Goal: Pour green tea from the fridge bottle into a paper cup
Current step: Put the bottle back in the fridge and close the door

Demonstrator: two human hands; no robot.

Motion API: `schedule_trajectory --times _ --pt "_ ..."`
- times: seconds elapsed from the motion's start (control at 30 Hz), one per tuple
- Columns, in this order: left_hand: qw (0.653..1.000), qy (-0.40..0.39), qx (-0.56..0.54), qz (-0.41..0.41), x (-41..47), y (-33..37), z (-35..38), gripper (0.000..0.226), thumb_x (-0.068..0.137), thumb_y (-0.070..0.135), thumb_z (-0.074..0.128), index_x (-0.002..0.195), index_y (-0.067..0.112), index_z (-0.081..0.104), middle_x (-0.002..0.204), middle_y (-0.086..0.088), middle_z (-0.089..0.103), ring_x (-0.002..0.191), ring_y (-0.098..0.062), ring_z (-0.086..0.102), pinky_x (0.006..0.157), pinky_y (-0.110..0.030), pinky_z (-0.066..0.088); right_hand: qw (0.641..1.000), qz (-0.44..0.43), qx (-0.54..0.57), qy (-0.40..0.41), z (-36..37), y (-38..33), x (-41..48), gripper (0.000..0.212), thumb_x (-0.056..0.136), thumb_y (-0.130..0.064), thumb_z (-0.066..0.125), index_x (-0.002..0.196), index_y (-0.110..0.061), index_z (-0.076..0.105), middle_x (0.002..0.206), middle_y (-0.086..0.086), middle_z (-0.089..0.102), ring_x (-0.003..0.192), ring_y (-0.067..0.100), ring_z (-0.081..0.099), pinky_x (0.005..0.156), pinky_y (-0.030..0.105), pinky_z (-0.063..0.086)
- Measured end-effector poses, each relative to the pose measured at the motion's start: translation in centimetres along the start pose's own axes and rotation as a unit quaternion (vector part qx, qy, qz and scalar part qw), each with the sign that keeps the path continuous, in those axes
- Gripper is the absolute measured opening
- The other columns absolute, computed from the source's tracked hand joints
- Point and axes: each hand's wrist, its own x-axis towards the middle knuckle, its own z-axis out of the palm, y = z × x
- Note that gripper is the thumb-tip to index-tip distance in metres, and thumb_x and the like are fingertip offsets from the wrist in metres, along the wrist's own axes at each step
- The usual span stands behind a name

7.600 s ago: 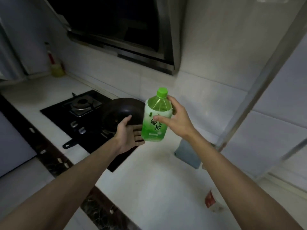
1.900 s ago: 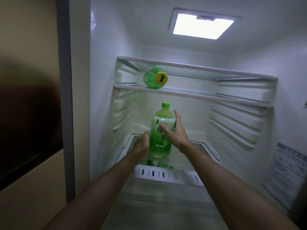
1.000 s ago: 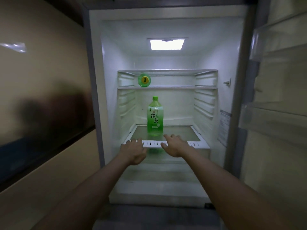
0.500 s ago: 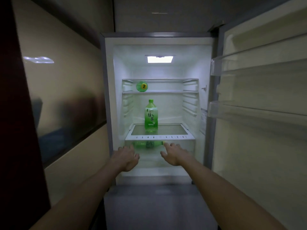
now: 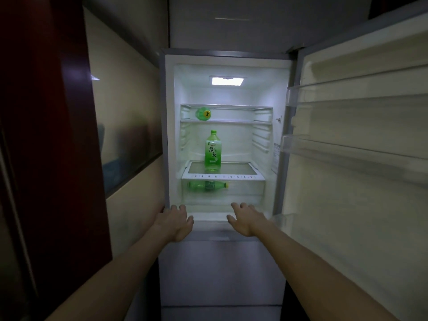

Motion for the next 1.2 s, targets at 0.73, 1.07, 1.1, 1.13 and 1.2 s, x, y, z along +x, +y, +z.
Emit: schedule_trajectory --times 0.73,1.07,1.1,1.13,1.2 --pt "0.999 0.027 0.029 0.013 -13.1 11.3 -2.9 0.051 0.099 0.045 0.023 0.127 0.008 0.042 0.131 -0.020 0.048 0.116 -0.035 0.049 0.096 -0.046 0.043 0.999 -0.026 -0.011 0.027 -3.4 7.1 -16.2 0.055 0.102 -0.044 0.028 0.150 -0.016 0.022 0.152 0.014 0.028 0.136 0.034 0.029 0.103 0.049 0.037" --pt "0.998 0.021 0.042 0.030 -18.5 18.9 -3.2 0.048 0.098 0.045 0.024 0.123 0.008 0.043 0.130 -0.018 0.049 0.116 -0.034 0.049 0.094 -0.046 0.042 0.996 -0.058 -0.037 0.057 -5.2 10.6 -24.7 0.054 0.101 -0.044 0.029 0.148 -0.017 0.024 0.150 0.014 0.031 0.134 0.034 0.030 0.099 0.051 0.038" --pt "0.998 0.020 0.043 0.033 -18.9 20.0 -3.2 0.049 0.098 0.045 0.024 0.125 0.009 0.043 0.131 -0.017 0.049 0.117 -0.034 0.049 0.095 -0.047 0.041 0.995 -0.060 -0.040 0.063 -5.7 11.0 -25.6 0.053 0.101 -0.043 0.030 0.147 -0.017 0.025 0.149 0.014 0.032 0.133 0.034 0.031 0.098 0.051 0.038" --pt "0.998 0.021 0.042 0.037 -19.2 21.1 -3.2 0.049 0.098 0.045 0.024 0.125 0.009 0.043 0.132 -0.017 0.048 0.118 -0.034 0.048 0.095 -0.047 0.040 0.995 -0.060 -0.044 0.068 -6.2 11.5 -26.4 0.052 0.101 -0.043 0.030 0.146 -0.017 0.025 0.148 0.015 0.033 0.132 0.034 0.032 0.097 0.051 0.038" --pt "0.998 0.022 0.038 0.051 -19.7 23.3 -3.6 0.049 0.098 0.045 0.024 0.125 0.009 0.042 0.132 -0.016 0.048 0.119 -0.034 0.048 0.095 -0.047 0.039 0.994 -0.053 -0.051 0.080 -7.3 12.4 -27.9 0.053 0.101 -0.043 0.031 0.147 -0.016 0.025 0.146 0.015 0.034 0.132 0.034 0.032 0.096 0.051 0.038"
